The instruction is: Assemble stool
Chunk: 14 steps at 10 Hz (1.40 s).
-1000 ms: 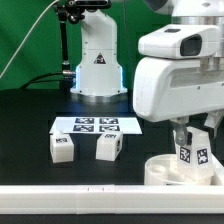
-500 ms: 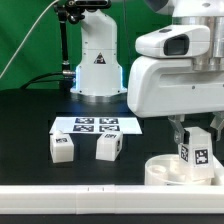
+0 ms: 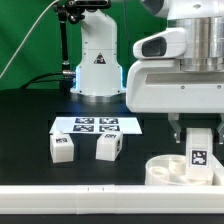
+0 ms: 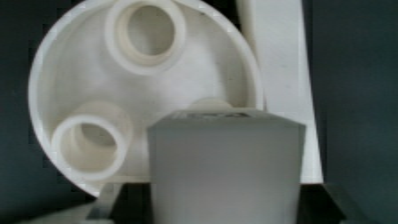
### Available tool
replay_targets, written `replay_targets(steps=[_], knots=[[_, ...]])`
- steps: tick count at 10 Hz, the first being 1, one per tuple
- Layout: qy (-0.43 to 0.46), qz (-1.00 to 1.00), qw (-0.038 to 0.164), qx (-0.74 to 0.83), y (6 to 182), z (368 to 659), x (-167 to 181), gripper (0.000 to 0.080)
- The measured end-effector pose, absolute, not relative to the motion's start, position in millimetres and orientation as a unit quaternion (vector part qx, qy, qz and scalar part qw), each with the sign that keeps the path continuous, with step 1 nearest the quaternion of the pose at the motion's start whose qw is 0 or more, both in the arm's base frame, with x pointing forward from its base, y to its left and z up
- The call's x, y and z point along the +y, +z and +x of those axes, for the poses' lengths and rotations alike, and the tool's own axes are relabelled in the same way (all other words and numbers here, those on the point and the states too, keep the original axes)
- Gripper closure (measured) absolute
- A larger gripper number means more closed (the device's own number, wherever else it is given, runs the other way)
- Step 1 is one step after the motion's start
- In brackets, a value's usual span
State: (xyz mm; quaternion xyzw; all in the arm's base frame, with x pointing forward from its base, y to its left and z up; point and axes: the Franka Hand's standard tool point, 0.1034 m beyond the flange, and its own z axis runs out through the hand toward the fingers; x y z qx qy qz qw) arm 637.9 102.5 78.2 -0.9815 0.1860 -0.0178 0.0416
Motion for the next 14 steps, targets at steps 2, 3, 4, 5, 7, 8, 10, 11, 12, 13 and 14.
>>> replay_targets(steps=[2, 3, 4, 5, 7, 8, 10, 11, 12, 13, 14], knots=[[-0.01, -0.954, 0.051, 0.295, 78.4, 637.7, 105.1, 0.0459], [-0.007, -0.94, 0.056, 0.335, 78.4, 637.6, 106.3, 0.0459], [-0.007, -0.937, 0.057, 0.343, 78.4, 638.1, 107.1, 0.0459], [-0.001, -0.913, 0.063, 0.404, 78.5, 638.0, 108.3, 0.0459], [0.004, -0.889, 0.066, 0.454, 78.5, 637.9, 109.4, 0.0459], [0.007, -0.875, 0.068, 0.479, 78.5, 637.8, 110.0, 0.0459], [0.014, -0.846, 0.071, 0.528, 78.5, 637.6, 111.9, 0.0459], [0.018, -0.829, 0.074, 0.554, 78.4, 637.5, 112.3, 0.0459], [0.022, -0.802, 0.084, 0.592, 78.4, 637.7, 111.5, 0.0459], [0.027, -0.768, 0.093, 0.633, 78.5, 638.1, 111.6, 0.0459], [0.032, -0.743, 0.1, 0.661, 78.5, 638.5, 112.0, 0.0459]])
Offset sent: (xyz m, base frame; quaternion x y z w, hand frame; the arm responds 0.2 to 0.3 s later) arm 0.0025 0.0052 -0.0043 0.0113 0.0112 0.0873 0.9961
